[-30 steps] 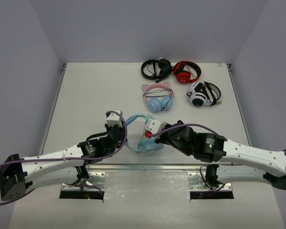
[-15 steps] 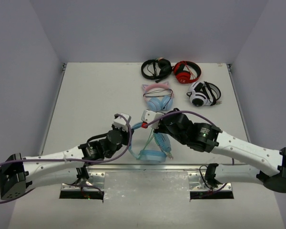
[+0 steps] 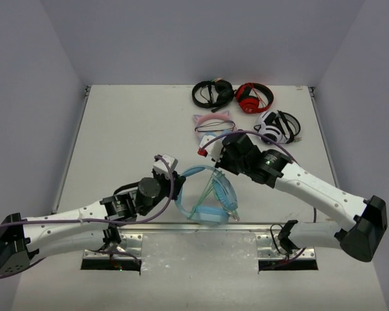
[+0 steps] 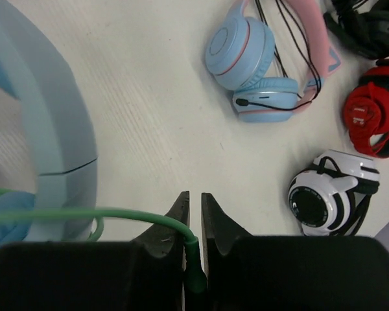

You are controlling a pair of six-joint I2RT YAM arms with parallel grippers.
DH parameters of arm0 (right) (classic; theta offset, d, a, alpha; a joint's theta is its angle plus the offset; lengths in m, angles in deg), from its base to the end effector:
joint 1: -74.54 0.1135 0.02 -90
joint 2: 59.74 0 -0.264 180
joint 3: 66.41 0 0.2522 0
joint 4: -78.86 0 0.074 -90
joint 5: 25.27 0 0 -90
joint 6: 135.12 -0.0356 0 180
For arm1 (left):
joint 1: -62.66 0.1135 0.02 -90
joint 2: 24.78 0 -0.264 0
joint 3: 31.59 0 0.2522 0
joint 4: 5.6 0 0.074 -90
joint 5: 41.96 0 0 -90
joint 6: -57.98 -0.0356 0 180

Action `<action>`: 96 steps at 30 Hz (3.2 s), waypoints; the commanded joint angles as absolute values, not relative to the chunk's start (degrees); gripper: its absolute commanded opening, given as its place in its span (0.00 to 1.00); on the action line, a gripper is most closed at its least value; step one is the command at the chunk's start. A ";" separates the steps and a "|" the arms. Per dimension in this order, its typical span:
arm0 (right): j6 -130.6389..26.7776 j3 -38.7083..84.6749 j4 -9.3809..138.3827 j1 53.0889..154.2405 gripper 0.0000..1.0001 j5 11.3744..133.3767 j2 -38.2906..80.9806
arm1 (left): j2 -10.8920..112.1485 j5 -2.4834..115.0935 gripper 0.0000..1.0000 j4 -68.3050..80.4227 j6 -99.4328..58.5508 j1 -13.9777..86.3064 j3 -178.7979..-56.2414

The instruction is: Wrap the headphones

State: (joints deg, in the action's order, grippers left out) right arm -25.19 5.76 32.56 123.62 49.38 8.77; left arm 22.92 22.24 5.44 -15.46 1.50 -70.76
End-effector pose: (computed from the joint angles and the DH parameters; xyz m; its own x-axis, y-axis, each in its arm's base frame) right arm 0.1739 0.1863 0.3019 -0.2122 -0.7467 -0.6304 -0.7164 0.5577 -0.4193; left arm 0.1060 -0.1604 0.2358 -0.3233 0.0551 -0.9447 0.5203 0.8442 -0.1288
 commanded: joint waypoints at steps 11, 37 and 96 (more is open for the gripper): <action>-38.24 4.67 34.59 116.20 0.22 64.47 5.41 | 16.18 21.35 0.00 7.53 -11.03 0.61 -76.71; -63.30 -18.73 41.64 102.23 0.92 68.52 -13.33 | 29.54 41.98 0.00 19.41 -15.58 13.79 -102.21; -39.85 -1.76 31.95 102.49 0.15 88.82 4.52 | 56.88 57.11 0.08 7.99 -26.22 7.47 -106.35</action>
